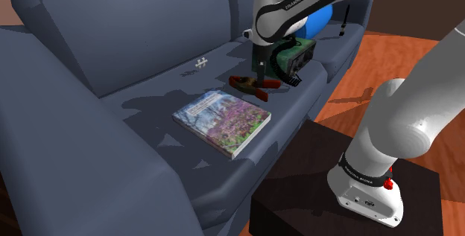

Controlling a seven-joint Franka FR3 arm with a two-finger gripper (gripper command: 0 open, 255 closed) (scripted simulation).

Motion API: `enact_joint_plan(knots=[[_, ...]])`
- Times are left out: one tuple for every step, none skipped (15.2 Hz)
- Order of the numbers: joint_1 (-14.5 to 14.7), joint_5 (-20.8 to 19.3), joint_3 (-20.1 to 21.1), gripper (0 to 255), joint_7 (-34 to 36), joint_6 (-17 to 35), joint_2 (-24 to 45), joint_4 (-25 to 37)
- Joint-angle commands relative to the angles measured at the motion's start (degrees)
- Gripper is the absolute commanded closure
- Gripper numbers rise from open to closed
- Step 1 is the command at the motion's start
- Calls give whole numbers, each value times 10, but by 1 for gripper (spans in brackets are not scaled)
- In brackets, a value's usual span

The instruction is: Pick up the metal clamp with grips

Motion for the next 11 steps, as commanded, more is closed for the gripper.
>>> enact_joint_plan(knots=[[0, 1, -2, 0, -1, 23, 12, -11], [0, 1, -2, 0, -1, 23, 12, -11], [0, 1, -2, 0, -1, 23, 12, -11], [0, 1, -2, 255, -1, 23, 12, -11], [0, 1, -2, 255, -1, 23, 13, -10], [0, 1, -2, 255, -1, 23, 13, -10], [0, 1, -2, 255, -1, 23, 13, -10], [0, 1, -2, 255, -1, 23, 13, -10], [0, 1, -2, 255, -1, 23, 13, -10], [0, 1, -2, 255, -1, 23, 13, -10], [0, 1, -2, 255, -1, 23, 13, -10]])
